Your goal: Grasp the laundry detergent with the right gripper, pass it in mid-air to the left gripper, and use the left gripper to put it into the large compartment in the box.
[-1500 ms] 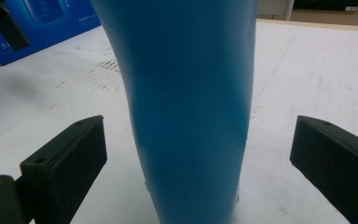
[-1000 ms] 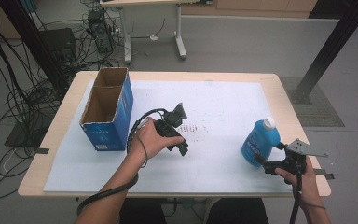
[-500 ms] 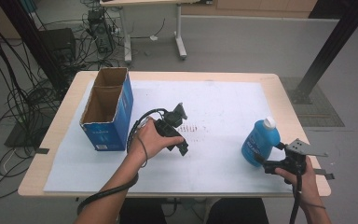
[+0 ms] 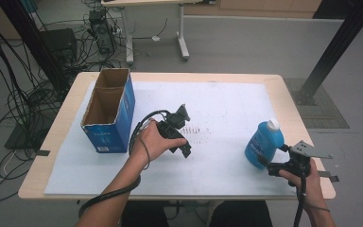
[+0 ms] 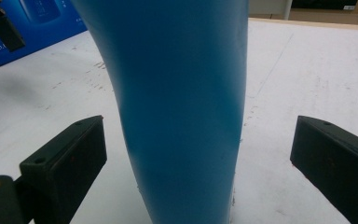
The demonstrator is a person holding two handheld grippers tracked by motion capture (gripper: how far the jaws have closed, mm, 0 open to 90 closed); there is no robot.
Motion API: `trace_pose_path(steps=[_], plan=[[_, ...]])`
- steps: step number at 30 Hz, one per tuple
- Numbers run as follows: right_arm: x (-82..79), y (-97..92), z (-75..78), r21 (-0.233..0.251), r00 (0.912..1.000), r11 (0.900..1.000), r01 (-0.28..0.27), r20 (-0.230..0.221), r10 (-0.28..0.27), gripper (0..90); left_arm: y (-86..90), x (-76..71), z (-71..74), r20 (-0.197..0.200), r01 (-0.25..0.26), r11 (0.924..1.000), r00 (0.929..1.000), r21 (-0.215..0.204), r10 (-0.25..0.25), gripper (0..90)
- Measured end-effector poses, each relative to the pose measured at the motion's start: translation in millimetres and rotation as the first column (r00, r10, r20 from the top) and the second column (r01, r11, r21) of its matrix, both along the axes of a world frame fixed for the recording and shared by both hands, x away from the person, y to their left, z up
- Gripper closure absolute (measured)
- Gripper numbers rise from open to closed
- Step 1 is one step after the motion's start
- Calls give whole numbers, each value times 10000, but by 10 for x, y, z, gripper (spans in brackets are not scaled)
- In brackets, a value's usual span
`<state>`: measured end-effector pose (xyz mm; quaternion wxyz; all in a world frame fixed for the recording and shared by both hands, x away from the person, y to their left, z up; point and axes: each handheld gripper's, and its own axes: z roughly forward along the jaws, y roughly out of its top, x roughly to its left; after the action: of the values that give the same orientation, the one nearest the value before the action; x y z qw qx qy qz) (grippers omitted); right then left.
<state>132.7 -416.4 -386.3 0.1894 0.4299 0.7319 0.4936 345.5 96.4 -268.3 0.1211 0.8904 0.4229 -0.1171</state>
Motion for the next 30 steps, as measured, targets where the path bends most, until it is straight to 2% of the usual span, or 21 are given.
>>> trace_pose_path(steps=[22,30], plan=[[1,26,0,-8,9999,10000,-36,105,36,31,2,-10,0,-6,11,10000,10000,-50,-11,79],[-24,91,-25,-193,9995,9997,132,297,-126,21,20,-16,-16,-12,-49,10000,10000,-82,49,78]])
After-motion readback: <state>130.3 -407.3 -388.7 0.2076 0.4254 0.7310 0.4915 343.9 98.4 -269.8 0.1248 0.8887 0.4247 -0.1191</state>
